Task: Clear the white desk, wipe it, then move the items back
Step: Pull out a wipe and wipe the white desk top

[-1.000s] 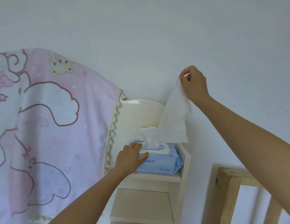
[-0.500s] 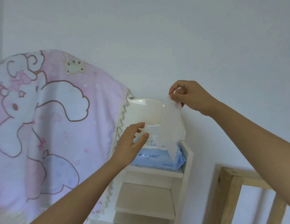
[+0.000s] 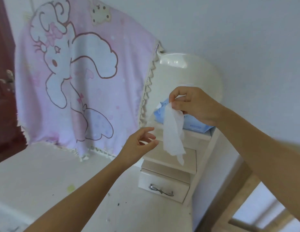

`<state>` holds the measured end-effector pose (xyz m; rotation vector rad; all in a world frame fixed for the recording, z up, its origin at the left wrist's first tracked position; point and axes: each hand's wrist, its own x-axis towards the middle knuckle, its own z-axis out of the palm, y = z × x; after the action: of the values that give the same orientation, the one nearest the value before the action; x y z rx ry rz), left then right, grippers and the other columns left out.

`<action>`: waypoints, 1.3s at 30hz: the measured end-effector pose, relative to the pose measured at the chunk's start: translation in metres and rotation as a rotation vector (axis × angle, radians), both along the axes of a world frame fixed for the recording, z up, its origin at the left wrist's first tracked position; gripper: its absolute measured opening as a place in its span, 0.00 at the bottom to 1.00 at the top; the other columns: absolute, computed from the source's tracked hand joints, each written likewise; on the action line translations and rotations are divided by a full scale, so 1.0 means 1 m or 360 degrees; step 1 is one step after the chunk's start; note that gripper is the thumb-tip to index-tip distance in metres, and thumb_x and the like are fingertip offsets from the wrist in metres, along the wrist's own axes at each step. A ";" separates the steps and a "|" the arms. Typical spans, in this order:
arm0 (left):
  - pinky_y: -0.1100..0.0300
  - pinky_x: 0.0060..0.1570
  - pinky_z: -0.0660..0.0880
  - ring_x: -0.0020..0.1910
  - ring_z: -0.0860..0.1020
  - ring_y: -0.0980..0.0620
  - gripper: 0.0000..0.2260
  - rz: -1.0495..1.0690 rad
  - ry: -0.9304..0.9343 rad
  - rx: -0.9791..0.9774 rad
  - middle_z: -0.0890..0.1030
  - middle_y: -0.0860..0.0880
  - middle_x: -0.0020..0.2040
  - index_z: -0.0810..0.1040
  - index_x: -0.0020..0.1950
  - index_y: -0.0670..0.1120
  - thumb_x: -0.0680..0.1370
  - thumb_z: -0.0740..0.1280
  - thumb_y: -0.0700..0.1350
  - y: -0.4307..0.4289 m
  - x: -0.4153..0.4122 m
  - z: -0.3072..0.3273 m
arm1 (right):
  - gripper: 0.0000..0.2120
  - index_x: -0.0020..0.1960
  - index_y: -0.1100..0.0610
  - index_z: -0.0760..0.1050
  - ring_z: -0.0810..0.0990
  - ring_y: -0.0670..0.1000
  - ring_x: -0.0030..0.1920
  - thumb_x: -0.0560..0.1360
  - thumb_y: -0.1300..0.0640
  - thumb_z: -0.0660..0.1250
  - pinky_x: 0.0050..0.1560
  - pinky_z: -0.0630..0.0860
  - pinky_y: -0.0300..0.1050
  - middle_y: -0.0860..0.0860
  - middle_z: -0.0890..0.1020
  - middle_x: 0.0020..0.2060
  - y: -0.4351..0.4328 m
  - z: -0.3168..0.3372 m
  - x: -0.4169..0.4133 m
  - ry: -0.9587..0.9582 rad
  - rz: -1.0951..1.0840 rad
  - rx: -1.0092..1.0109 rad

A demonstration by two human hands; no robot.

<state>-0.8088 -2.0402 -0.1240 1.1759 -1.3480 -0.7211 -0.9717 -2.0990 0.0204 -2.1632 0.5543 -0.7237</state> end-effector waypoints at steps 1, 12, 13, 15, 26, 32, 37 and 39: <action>0.69 0.44 0.74 0.42 0.77 0.60 0.16 0.0022 -0.0008 0.0032 0.79 0.53 0.46 0.74 0.58 0.51 0.73 0.68 0.39 0.005 0.001 -0.006 | 0.14 0.36 0.52 0.74 0.76 0.40 0.28 0.74 0.68 0.63 0.31 0.73 0.31 0.44 0.79 0.25 0.002 -0.008 0.003 0.0011 0.0044 0.0048; 0.59 0.47 0.68 0.43 0.70 0.53 0.11 -0.0362 0.0227 0.0519 0.71 0.48 0.43 0.75 0.43 0.44 0.76 0.58 0.50 0.084 0.022 -0.058 | 0.12 0.37 0.55 0.72 0.74 0.39 0.25 0.74 0.69 0.62 0.28 0.71 0.30 0.43 0.79 0.24 0.044 -0.075 0.020 0.0076 0.0016 0.0303; 0.57 0.50 0.69 0.45 0.70 0.50 0.12 -0.0394 0.0326 0.0519 0.71 0.46 0.44 0.75 0.47 0.43 0.76 0.59 0.51 0.090 0.023 -0.062 | 0.12 0.37 0.55 0.72 0.74 0.39 0.25 0.74 0.69 0.62 0.28 0.71 0.30 0.43 0.79 0.24 0.050 -0.080 0.021 0.0082 -0.0006 0.0319; 0.61 0.49 0.74 0.47 0.78 0.49 0.14 -0.0405 0.0429 0.0537 0.79 0.46 0.46 0.78 0.49 0.42 0.76 0.63 0.52 0.105 0.025 -0.066 | 0.12 0.37 0.55 0.73 0.75 0.40 0.25 0.74 0.69 0.62 0.28 0.72 0.31 0.44 0.79 0.24 0.062 -0.087 0.022 0.0060 -0.0079 0.0355; 0.66 0.35 0.76 0.34 0.78 0.55 0.06 -0.0027 0.0255 0.0542 0.80 0.50 0.37 0.80 0.40 0.48 0.73 0.68 0.38 0.187 0.037 -0.107 | 0.10 0.38 0.55 0.73 0.75 0.48 0.36 0.74 0.67 0.63 0.32 0.75 0.34 0.50 0.76 0.33 0.137 -0.185 -0.013 0.0013 -0.0598 0.0731; 0.73 0.33 0.69 0.34 0.74 0.59 0.07 -0.0023 -0.0147 0.0554 0.78 0.55 0.36 0.78 0.41 0.49 0.72 0.67 0.36 0.211 0.031 -0.135 | 0.16 0.44 0.54 0.74 0.77 0.47 0.42 0.72 0.73 0.58 0.43 0.74 0.39 0.48 0.79 0.41 0.175 -0.239 -0.027 0.0068 -0.0676 0.0987; 0.66 0.39 0.69 0.37 0.74 0.55 0.04 -0.0047 -0.0372 0.0563 0.77 0.56 0.36 0.79 0.45 0.45 0.73 0.66 0.37 0.216 0.019 -0.151 | 0.12 0.53 0.47 0.74 0.76 0.47 0.51 0.75 0.62 0.62 0.49 0.73 0.38 0.46 0.77 0.52 0.201 -0.271 -0.010 0.0261 -0.0389 0.1066; 0.66 0.39 0.69 0.38 0.73 0.54 0.04 -0.0045 -0.0401 0.0578 0.77 0.53 0.37 0.79 0.46 0.43 0.73 0.66 0.38 0.215 0.014 -0.156 | 0.11 0.54 0.47 0.74 0.76 0.47 0.52 0.74 0.58 0.66 0.48 0.75 0.38 0.46 0.77 0.52 0.206 -0.287 -0.006 0.0347 -0.0378 0.1041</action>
<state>-0.7951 -1.8251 -0.2803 1.5808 -1.4823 -0.8858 -0.9778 -1.8932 -0.2663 -1.5803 1.0164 -0.3516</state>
